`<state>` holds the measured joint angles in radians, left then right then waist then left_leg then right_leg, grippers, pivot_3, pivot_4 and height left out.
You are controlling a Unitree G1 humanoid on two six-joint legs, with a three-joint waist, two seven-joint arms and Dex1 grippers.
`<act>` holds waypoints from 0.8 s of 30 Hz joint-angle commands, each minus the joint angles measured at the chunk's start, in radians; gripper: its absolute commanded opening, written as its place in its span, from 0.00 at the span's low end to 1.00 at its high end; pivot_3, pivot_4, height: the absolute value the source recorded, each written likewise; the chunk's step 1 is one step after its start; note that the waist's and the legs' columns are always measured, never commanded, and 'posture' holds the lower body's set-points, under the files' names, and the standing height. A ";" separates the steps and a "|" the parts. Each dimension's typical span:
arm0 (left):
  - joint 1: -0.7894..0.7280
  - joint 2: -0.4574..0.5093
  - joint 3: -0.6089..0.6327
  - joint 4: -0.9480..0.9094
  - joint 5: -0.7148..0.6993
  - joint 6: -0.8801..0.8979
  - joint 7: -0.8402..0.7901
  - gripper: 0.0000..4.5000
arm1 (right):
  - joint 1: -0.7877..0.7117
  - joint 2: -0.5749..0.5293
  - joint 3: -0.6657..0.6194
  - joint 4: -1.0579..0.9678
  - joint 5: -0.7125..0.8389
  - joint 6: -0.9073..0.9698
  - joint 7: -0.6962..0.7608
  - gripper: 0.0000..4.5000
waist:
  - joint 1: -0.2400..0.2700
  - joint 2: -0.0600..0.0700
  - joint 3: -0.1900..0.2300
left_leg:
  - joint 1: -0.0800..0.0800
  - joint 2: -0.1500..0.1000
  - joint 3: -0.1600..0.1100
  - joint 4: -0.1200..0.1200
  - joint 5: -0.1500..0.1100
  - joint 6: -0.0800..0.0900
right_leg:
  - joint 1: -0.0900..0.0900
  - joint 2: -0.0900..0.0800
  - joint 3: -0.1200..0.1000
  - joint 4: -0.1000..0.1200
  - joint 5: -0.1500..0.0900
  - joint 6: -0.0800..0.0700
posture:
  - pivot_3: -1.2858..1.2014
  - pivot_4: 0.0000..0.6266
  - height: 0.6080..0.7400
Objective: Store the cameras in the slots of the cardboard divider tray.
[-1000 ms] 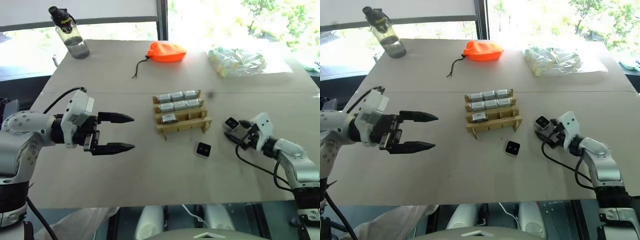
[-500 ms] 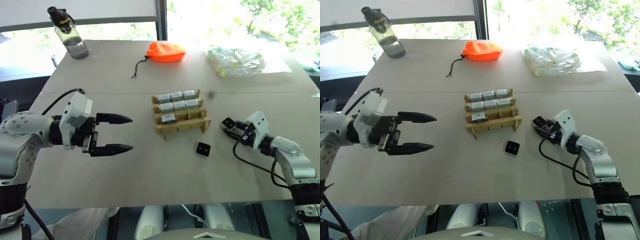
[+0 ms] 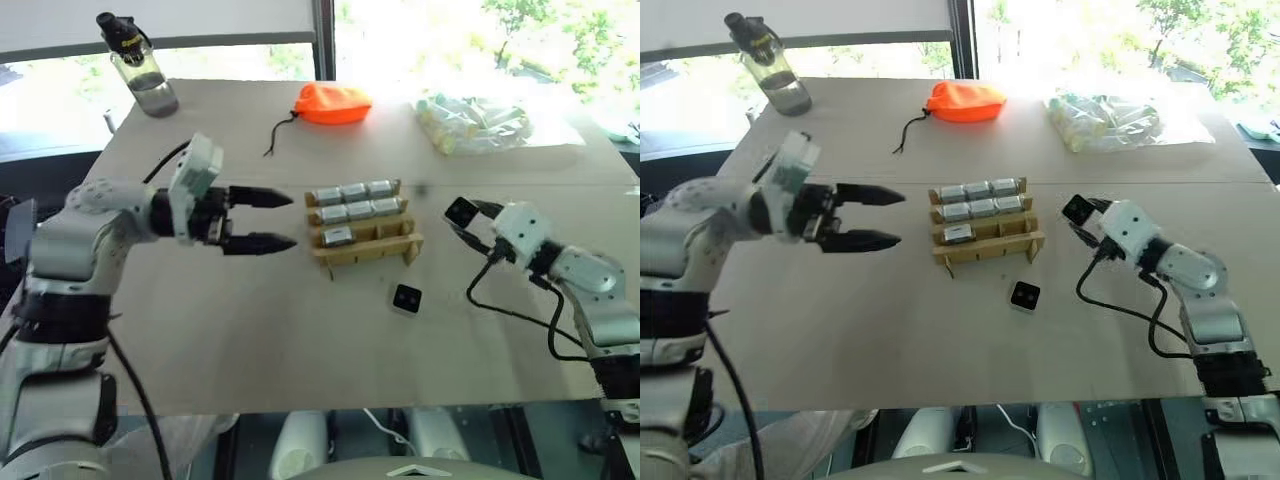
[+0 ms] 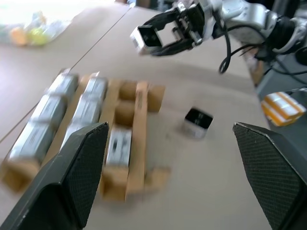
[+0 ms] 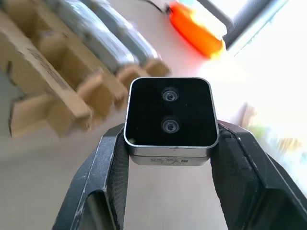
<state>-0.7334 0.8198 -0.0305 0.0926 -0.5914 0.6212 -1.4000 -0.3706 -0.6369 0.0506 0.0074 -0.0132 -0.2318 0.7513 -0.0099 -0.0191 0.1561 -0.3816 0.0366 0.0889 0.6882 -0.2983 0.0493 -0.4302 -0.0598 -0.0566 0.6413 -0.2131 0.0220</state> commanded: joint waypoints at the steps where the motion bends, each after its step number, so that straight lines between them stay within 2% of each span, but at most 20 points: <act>1: -0.079 -0.073 -0.066 0.074 0.052 0.000 0.014 0.97 | -0.070 -0.011 0.075 -0.037 -0.131 -0.132 -0.020 0.41 | -0.003 0.000 0.000 | 0.000 0.000 0.000 0.000 0.000 0.000 | 0.000 0.001 0.000 0.000 0.000 0.000 | 0.52 0.24 1.00; 4: -0.140 -0.143 -0.106 0.132 0.091 -0.002 0.032 0.97 | -0.124 -0.010 0.122 -0.046 -0.217 -0.174 -0.038 0.41 | -0.003 0.000 0.000 | -0.002 0.000 0.000 0.000 0.000 0.000 | -0.002 0.002 0.000 0.000 0.000 0.000 | 0.52 0.24 1.00; 11: -0.207 -0.217 -0.147 0.198 0.147 -0.013 0.021 0.97 | -0.208 -0.008 0.182 -0.085 -0.356 -0.255 -0.066 0.41 | -0.001 -0.001 0.000 | -0.003 0.001 0.001 0.000 0.000 0.000 | -0.003 0.001 0.000 0.000 0.000 0.000 | 0.52 0.24 1.00; 24: -0.213 -0.260 -0.131 0.186 0.148 0.021 0.044 0.97 | -0.235 0.055 0.242 -0.140 -0.405 -0.232 -0.062 0.41 | -0.001 -0.001 0.000 | -0.003 0.001 0.000 0.000 0.000 0.000 | -0.003 0.001 0.000 0.000 0.000 0.000 | 0.52 0.24 1.00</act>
<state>-0.9285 0.5575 -0.1868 0.3050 -0.4347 0.6398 -1.3591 -0.5795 -0.5778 0.3105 -0.0976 -0.4261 -0.4606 0.6962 -0.0107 -0.0197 0.1566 -0.3842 0.0378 0.0893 0.6887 -0.2982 0.0490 -0.4331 -0.0588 -0.0565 0.6415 -0.2130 0.0218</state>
